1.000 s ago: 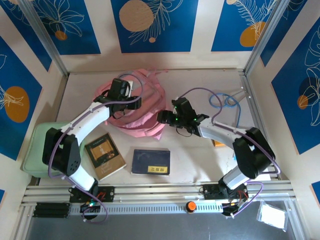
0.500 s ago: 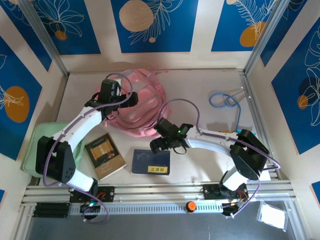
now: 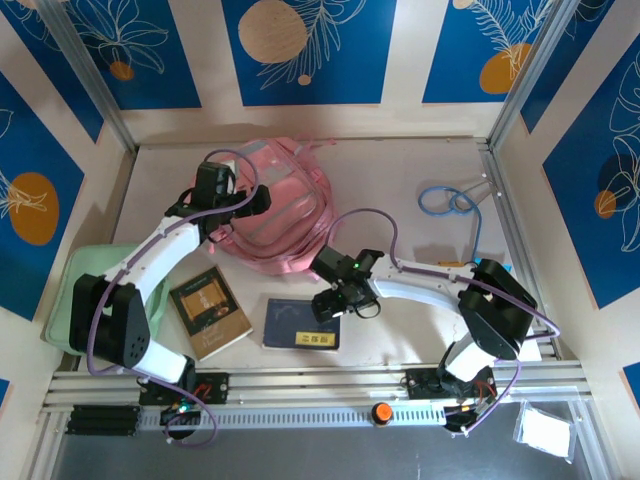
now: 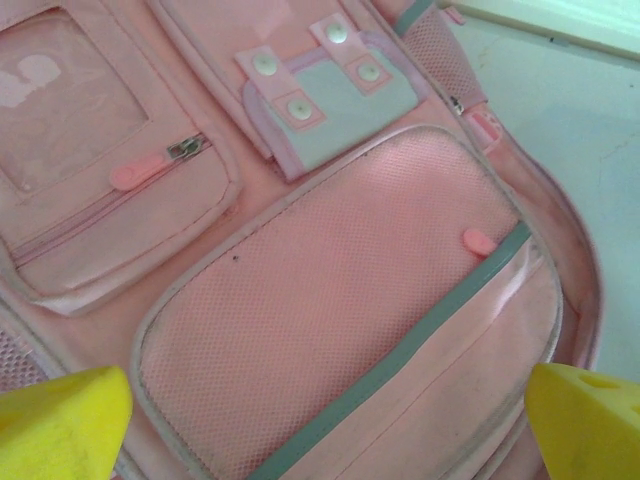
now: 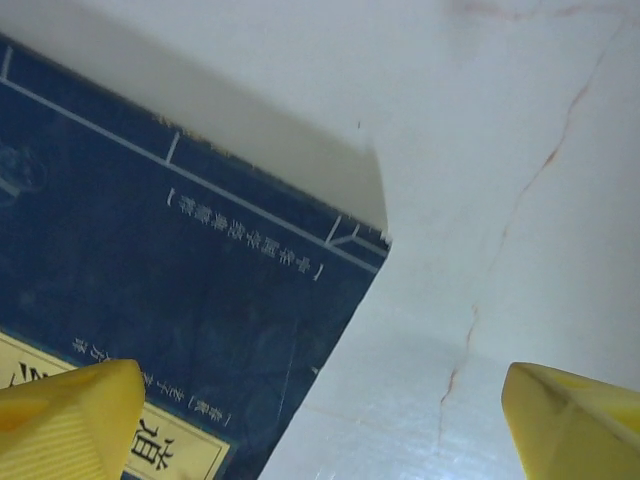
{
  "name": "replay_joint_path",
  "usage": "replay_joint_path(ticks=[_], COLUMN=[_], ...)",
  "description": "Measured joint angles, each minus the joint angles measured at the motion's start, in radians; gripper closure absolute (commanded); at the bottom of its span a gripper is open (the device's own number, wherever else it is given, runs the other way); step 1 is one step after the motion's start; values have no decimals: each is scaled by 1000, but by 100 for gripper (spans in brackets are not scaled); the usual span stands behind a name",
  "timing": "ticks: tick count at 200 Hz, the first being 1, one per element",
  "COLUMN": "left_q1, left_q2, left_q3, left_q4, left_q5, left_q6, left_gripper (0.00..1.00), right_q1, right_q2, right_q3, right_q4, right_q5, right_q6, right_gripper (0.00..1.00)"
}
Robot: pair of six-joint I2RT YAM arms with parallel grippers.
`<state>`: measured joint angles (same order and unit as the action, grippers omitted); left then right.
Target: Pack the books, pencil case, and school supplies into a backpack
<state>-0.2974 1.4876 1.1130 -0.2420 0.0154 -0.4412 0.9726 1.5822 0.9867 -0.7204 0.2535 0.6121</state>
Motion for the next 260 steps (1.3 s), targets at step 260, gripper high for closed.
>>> replay_joint_path(ticks=[260], left_q1=[0], left_q2=[8], left_q3=[2], left_q4=[-25], left_q5=[119], left_q6=[5], left_gripper=[0], right_q1=[-414], right_q2=[296], right_q3=[265], right_q4=[-85], right_q5=[204], right_q6=[140], right_gripper=[13])
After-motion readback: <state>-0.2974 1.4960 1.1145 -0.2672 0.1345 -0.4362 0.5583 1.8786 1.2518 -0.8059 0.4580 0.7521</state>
